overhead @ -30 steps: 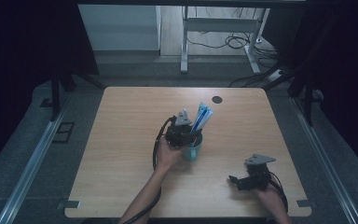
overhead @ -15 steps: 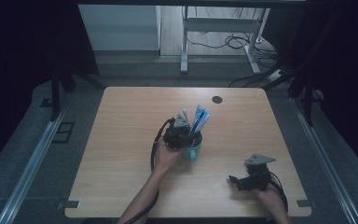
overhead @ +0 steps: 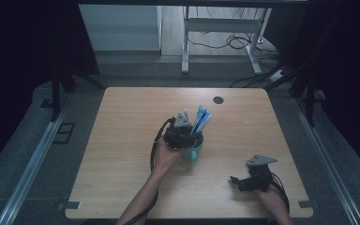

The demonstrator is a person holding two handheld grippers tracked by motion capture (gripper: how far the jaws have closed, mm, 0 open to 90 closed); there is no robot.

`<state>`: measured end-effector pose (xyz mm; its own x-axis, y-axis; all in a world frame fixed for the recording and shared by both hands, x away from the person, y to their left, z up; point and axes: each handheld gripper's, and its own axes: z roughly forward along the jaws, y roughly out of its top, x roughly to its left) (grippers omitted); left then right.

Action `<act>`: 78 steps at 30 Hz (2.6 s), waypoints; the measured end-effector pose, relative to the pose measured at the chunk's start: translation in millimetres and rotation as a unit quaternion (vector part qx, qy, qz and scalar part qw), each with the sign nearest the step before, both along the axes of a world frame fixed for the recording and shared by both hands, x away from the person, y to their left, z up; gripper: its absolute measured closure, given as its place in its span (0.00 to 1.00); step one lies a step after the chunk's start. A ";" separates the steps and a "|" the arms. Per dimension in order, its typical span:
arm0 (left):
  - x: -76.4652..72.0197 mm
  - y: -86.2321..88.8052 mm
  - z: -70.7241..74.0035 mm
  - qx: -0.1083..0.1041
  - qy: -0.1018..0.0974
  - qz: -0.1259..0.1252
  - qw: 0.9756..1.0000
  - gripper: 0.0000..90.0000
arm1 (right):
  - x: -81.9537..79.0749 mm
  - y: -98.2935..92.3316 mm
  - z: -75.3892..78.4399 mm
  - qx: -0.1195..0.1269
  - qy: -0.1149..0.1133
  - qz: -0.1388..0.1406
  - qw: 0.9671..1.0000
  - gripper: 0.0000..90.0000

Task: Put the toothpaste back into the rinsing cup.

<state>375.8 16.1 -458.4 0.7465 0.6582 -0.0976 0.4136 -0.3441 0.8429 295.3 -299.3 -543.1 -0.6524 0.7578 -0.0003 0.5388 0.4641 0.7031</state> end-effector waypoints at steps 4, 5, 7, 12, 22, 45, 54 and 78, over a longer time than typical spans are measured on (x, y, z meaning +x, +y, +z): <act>-1.9 -0.1 2.1 0.003 -0.005 -0.001 1.000 0.58 | 0.0 0.0 0.0 0.000 0.000 0.000 1.000 0.00; -2.1 -0.1 2.5 0.005 -0.007 -0.001 1.000 0.56 | 0.0 0.0 0.0 0.000 0.000 0.000 1.000 0.00; -2.8 -0.6 3.4 0.007 -0.007 -0.001 1.000 0.53 | 0.0 0.0 0.0 0.000 0.000 0.000 1.000 0.00; -4.8 -1.5 5.4 0.011 -0.004 -0.002 1.000 0.42 | 0.0 0.0 0.0 0.000 0.000 0.000 1.000 0.00; -10.5 -0.8 10.3 0.020 0.004 0.003 1.000 0.19 | 0.0 0.0 0.0 0.000 0.000 0.000 1.000 0.00; -28.2 20.3 23.8 0.040 0.005 -0.011 0.999 0.00 | 0.0 0.0 0.0 0.000 0.000 0.000 1.000 0.00; -36.4 34.2 22.6 0.040 0.002 -0.005 0.999 0.00 | 0.0 -0.1 0.2 -0.001 0.001 0.001 1.000 0.00; -61.6 81.9 -12.0 0.054 0.000 0.020 0.998 0.00 | 0.0 0.2 0.0 0.000 0.000 -0.001 1.000 0.00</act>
<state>314.2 97.9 -470.3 0.7189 0.6947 -0.0243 0.4289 -0.4158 0.8019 295.2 -299.1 -543.1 -0.6515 0.7587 0.0003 0.5393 0.4628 0.7036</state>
